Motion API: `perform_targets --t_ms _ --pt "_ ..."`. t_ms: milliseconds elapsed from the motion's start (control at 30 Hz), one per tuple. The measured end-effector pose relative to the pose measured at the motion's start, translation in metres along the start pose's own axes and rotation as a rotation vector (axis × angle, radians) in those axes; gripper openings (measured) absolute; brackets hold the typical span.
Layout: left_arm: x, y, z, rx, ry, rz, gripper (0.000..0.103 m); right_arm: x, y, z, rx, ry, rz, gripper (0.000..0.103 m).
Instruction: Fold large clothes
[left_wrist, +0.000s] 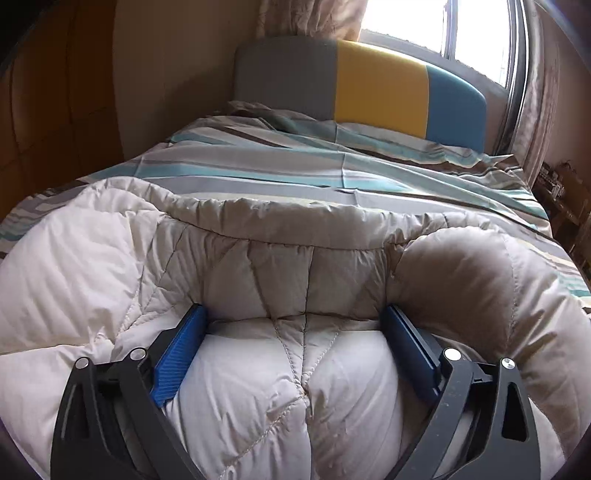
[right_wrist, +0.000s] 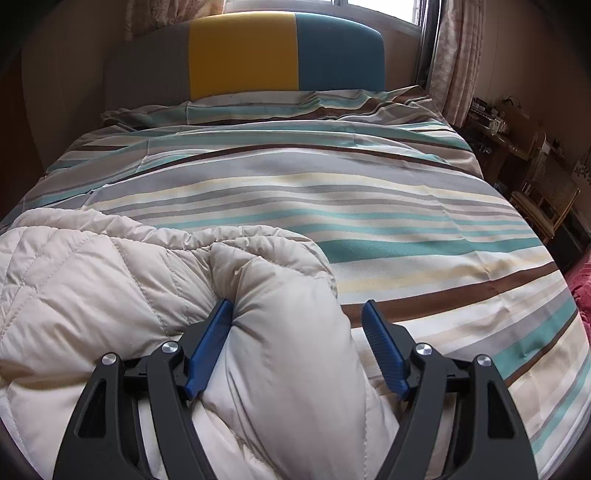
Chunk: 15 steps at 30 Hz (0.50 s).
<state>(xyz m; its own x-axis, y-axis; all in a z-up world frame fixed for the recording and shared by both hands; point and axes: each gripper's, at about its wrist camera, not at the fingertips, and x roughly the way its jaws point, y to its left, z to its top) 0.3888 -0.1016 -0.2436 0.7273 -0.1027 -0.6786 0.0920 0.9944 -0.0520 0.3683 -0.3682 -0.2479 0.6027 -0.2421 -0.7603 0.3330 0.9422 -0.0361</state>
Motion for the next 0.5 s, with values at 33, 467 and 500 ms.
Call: perform_targets --t_ms 33,467,500 --pt "0.0 0.001 -0.001 -0.002 0.0 -0.001 0.095 -0.005 0.0 0.001 -0.004 -0.004 0.0 0.077" --pt "-0.008 -0.003 -0.005 0.005 -0.011 0.016 0.096 -0.092 0.07 0.005 -0.048 -0.162 0.273 0.077" --pt "-0.008 -0.003 -0.005 0.004 -0.011 0.016 0.096 -0.085 0.078 0.004 -0.07 -0.156 0.275 0.076"
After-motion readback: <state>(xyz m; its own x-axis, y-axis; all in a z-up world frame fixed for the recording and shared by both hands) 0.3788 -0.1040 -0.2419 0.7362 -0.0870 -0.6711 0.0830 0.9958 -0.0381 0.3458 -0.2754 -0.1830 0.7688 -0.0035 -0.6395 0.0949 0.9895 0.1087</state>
